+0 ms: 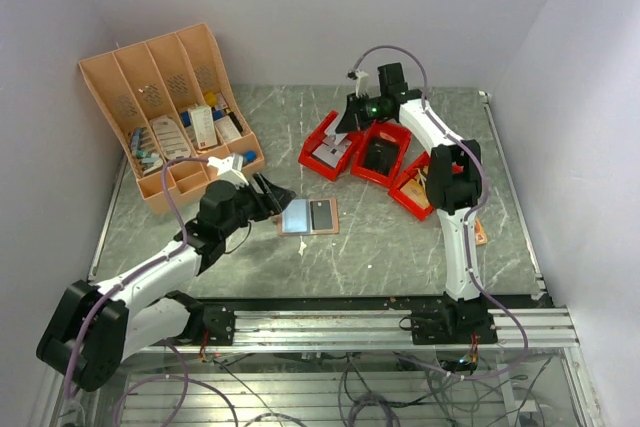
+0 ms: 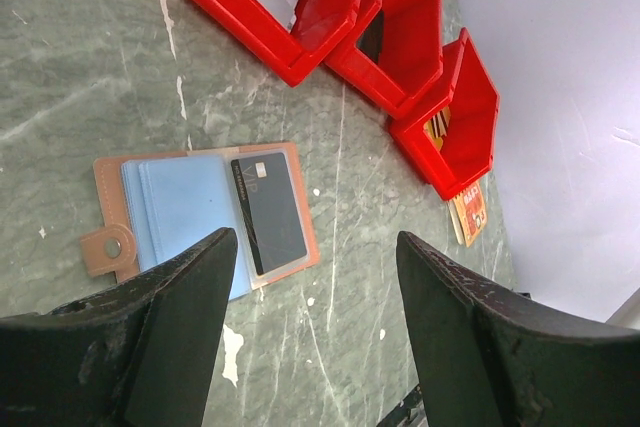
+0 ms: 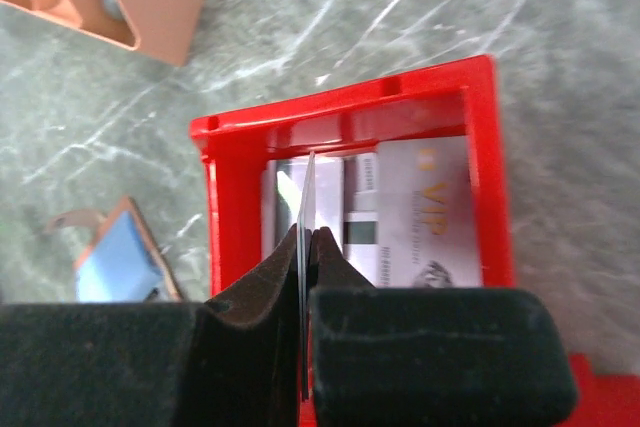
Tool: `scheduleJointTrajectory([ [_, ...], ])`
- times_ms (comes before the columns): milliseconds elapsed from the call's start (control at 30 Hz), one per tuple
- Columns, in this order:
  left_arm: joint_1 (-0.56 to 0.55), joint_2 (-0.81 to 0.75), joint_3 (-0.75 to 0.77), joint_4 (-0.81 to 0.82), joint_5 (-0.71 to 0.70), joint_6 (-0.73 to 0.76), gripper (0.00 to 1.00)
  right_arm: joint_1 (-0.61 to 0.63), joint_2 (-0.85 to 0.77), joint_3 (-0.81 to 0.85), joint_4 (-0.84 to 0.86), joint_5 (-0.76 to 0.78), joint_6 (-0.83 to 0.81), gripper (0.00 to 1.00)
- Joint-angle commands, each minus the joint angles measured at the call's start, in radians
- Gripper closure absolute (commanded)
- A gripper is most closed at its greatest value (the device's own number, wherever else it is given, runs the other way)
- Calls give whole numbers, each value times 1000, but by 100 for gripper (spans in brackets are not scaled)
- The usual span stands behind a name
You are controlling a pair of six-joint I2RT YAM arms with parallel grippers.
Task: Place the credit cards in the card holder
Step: Adjust the credit card in the storage box.
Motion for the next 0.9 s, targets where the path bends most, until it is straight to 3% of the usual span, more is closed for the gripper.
scheduleJointTrajectory([
  [0,6,-33,-15,-26,-31,5,24,9,36,-43,53,-169,140,99],
  [367,7,-46,-24,-33,-35,2,24,2,63,-79,94,-195,206,80],
  [533,7,-50,-27,-36,-37,2,24,1,75,-78,95,-191,208,83],
  [767,6,-56,-33,-40,-40,2,24,-3,67,-83,110,-209,233,79],
  [867,6,-57,-35,-37,-39,1,24,19,65,-33,8,-117,131,79],
])
